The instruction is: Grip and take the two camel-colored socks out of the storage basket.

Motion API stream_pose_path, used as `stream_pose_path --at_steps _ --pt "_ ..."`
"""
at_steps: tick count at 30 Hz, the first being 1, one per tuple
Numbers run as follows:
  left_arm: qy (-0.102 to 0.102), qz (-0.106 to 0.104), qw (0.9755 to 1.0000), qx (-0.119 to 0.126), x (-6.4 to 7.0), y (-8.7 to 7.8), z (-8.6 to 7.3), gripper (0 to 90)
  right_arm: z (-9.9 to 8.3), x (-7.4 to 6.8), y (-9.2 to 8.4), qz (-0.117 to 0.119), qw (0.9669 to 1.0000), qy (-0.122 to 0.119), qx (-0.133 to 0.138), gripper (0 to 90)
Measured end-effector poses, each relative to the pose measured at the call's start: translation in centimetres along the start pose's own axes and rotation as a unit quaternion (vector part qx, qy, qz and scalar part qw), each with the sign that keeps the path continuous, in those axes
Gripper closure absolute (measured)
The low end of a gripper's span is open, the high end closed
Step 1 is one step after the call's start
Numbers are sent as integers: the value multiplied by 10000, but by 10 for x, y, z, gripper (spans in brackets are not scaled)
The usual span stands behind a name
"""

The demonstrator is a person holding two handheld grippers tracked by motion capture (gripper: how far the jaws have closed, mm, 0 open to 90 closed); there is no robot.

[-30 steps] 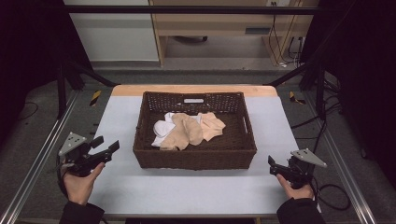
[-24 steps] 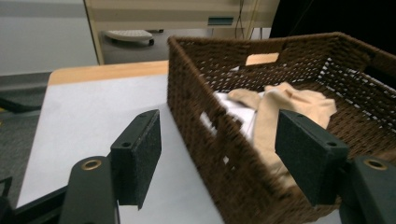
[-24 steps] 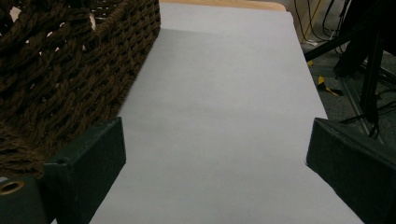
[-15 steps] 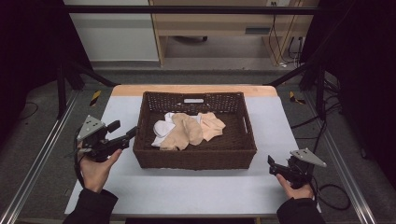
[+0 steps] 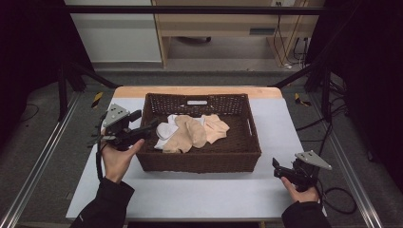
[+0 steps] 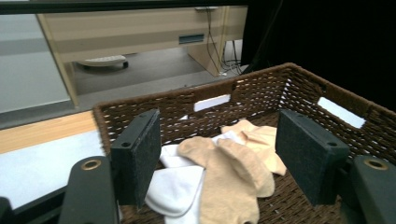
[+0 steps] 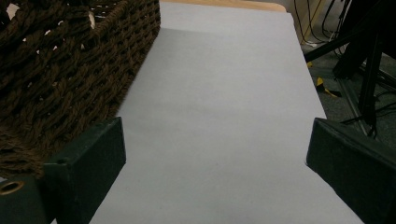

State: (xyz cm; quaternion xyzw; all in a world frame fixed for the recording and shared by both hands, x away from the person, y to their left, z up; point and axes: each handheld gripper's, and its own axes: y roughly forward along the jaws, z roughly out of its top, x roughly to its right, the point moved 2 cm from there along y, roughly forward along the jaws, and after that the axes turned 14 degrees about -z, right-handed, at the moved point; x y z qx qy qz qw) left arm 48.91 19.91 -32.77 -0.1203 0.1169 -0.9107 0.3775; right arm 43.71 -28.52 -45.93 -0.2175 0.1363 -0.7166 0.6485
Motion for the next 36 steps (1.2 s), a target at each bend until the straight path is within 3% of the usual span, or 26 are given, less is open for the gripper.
stream_pose_path --at_steps 3,9,22,36 --pt "83 -45 9999 -58 5 10 3 311 0 0 1 16 10000 -6 -18 50" --pt "45 -101 9999 -43 6 25 9 311 1 -2 2 35 10000 -42 -24 51" --pt "310 -112 9991 -268 9 81 17 310 0 -1 4 50 9999 -45 -76 52" --pt "87 -20 9987 -498 -9 129 4 344 0 -2 5 69 9999 -65 -103 54"
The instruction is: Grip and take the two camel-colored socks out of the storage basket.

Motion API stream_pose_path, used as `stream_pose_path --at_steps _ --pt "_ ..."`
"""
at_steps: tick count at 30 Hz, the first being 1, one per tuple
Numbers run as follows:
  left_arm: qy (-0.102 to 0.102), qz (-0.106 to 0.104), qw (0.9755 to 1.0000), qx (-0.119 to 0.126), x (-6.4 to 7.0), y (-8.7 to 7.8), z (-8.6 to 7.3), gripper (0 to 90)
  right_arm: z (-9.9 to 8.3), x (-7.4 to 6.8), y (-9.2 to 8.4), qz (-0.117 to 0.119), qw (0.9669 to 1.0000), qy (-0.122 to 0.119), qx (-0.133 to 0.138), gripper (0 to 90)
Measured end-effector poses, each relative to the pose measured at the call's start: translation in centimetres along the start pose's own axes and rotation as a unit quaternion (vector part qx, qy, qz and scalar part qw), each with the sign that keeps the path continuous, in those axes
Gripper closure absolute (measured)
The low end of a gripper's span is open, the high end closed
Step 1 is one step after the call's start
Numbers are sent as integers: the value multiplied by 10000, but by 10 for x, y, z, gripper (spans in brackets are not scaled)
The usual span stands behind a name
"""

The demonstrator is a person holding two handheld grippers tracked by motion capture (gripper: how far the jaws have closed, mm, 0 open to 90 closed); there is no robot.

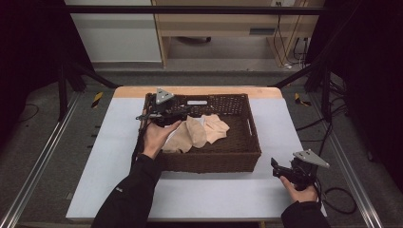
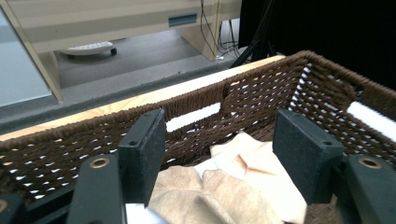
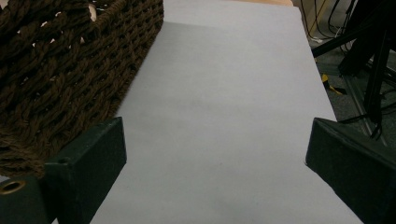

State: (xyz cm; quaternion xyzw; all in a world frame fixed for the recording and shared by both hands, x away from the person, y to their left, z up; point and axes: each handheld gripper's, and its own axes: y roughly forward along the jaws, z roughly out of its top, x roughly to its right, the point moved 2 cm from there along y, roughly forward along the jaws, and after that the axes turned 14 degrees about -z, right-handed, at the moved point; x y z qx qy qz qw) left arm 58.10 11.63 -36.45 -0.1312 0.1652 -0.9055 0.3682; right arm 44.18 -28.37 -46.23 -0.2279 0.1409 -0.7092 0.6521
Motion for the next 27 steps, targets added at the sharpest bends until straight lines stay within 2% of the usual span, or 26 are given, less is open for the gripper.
stream_pose_path --at_steps 7,9,14,18,20,23,27 --pt "0 160 9988 -469 -5 23 -14 364 0 0 0 -7 10000 -29 -1 54" --pt "-35 168 9979 -619 -5 28 -19 365 0 0 0 -15 10000 -38 -4 54" --pt "-56 106 9968 -785 -3 37 -29 378 0 -1 1 -23 10000 -72 -2 54" --pt "22 106 9947 -1018 -2 41 -35 417 -1 -1 1 -26 10000 -90 -24 55" --pt "1 124 9944 -1053 -1 42 -37 430 -1 -1 1 -31 10000 -87 -24 55" --pt "0 162 9926 -1206 -1 43 -41 446 -1 -1 2 -34 9999 -104 -30 55" --pt "107 206 9898 -1404 2 47 -44 463 -1 -2 2 -32 9999 -94 -44 55"
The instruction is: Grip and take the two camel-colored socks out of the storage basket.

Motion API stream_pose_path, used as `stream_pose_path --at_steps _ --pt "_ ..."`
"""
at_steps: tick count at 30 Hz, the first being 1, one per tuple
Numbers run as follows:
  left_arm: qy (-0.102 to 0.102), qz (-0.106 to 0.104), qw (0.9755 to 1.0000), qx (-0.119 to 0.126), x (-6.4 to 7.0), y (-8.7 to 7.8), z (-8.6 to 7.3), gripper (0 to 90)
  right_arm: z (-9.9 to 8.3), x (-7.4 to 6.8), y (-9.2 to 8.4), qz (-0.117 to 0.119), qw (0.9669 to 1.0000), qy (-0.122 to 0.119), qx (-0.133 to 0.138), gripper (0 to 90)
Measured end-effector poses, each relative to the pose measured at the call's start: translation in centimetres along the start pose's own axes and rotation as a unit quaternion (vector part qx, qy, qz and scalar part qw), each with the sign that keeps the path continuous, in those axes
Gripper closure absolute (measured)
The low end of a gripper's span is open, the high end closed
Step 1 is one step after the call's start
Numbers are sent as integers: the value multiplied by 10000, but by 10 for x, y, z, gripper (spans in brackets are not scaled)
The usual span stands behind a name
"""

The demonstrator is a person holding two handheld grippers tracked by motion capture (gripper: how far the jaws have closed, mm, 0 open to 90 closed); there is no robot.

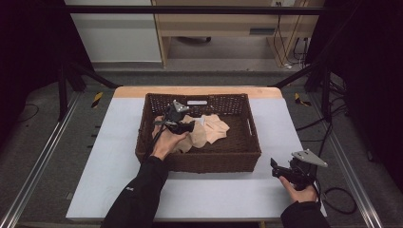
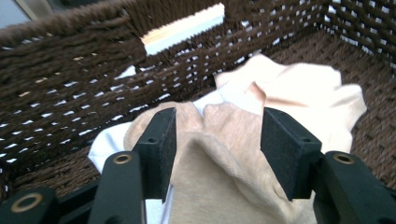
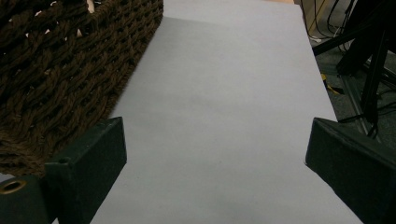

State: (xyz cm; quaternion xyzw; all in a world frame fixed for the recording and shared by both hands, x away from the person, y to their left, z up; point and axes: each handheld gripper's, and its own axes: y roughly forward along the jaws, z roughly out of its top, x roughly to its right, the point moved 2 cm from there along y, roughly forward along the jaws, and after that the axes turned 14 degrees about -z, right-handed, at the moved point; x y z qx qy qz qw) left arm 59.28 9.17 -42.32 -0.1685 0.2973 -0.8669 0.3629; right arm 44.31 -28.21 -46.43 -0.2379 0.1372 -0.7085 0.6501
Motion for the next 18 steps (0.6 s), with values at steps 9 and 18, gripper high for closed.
stream_pose_path --at_steps 9,18 --pt "49 -130 9990 -428 2 7 -6 565 -1 -1 1 2 10000 -58 -38 56" --pt "-103 -242 9969 -740 0 8 -9 777 -1 -1 1 5 10000 -72 -55 57"
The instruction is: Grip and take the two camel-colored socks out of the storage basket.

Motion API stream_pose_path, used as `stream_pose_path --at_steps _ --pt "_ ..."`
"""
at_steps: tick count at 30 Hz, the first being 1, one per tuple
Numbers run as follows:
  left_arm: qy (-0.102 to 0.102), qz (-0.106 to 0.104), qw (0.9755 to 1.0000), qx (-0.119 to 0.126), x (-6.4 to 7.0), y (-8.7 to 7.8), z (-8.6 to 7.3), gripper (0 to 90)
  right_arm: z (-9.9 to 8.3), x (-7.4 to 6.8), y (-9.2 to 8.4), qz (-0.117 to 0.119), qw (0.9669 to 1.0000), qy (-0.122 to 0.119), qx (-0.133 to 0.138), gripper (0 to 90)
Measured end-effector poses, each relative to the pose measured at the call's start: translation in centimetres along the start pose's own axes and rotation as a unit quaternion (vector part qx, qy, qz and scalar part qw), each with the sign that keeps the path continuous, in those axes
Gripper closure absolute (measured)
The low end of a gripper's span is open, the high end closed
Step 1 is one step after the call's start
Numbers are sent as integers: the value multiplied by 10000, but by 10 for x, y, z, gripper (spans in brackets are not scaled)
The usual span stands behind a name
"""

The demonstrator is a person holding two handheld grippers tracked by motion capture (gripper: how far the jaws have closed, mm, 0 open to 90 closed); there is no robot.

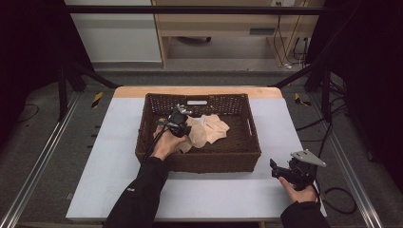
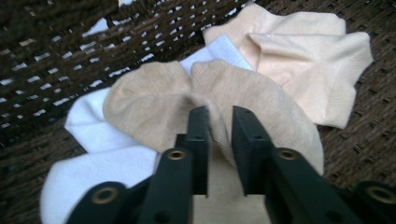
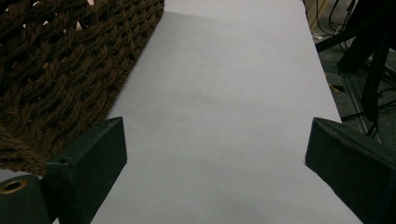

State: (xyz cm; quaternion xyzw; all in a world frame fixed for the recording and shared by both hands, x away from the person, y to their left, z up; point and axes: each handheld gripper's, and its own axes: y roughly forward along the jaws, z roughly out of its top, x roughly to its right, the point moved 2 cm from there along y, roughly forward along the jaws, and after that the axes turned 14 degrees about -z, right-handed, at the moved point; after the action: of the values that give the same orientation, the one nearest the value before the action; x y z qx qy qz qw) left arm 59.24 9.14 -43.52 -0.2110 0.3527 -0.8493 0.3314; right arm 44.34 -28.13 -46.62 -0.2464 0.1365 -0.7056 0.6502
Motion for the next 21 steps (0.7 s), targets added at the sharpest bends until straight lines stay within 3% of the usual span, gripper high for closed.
stream_pose_path --at_steps 3,7,12,16,18,19,21 --pt "-81 -54 10000 11 0 -2 0 842 0 0 0 5 10000 5 -13 58" --pt "-178 -180 9996 140 -1 -5 -1 862 0 0 0 -2 10000 7 -18 58" --pt "-193 -351 9975 577 -1 -13 1 865 -1 2 -1 -7 10000 12 -3 58" --pt "-106 -355 9941 1018 0 -23 5 867 -1 3 -1 -10 10000 22 10 58" --pt "-105 -371 9910 1279 1 -29 8 867 -1 2 -1 -3 10000 12 4 58" --pt "-132 -386 9883 1466 1 -34 10 868 -1 2 -1 -6 10000 8 5 58" --pt "-140 -381 9857 1637 1 -40 12 868 -1 2 -1 -5 10000 11 5 58"
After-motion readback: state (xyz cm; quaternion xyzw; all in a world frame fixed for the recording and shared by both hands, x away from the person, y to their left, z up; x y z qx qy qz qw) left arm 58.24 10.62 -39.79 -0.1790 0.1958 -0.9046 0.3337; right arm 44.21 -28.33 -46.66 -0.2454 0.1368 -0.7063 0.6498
